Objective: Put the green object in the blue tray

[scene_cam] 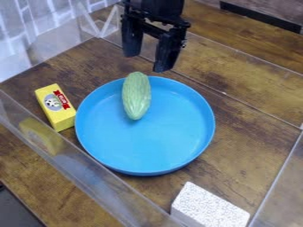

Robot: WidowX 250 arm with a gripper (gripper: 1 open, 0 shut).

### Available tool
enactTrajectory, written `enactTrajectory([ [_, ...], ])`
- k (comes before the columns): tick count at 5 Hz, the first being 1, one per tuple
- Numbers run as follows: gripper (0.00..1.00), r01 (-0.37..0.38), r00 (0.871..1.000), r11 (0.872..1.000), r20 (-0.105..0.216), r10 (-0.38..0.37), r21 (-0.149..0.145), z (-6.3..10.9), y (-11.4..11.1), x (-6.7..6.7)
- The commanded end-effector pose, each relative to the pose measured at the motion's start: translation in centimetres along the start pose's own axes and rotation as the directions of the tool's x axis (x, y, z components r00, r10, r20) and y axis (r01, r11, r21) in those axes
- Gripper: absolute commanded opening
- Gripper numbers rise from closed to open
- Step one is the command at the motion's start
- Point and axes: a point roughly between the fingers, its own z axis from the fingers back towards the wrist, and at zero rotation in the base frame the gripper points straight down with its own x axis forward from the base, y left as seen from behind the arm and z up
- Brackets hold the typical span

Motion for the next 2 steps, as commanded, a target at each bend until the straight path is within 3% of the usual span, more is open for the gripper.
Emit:
enactTrajectory([
  [1,1.00,-0.020,0.998,1.000,0.059,0.019,0.007,1.59,1.04,0.59],
  [2,1.00,-0.023,0.998,1.000,0.056,0.022,0.003,1.47,1.22,0.66],
])
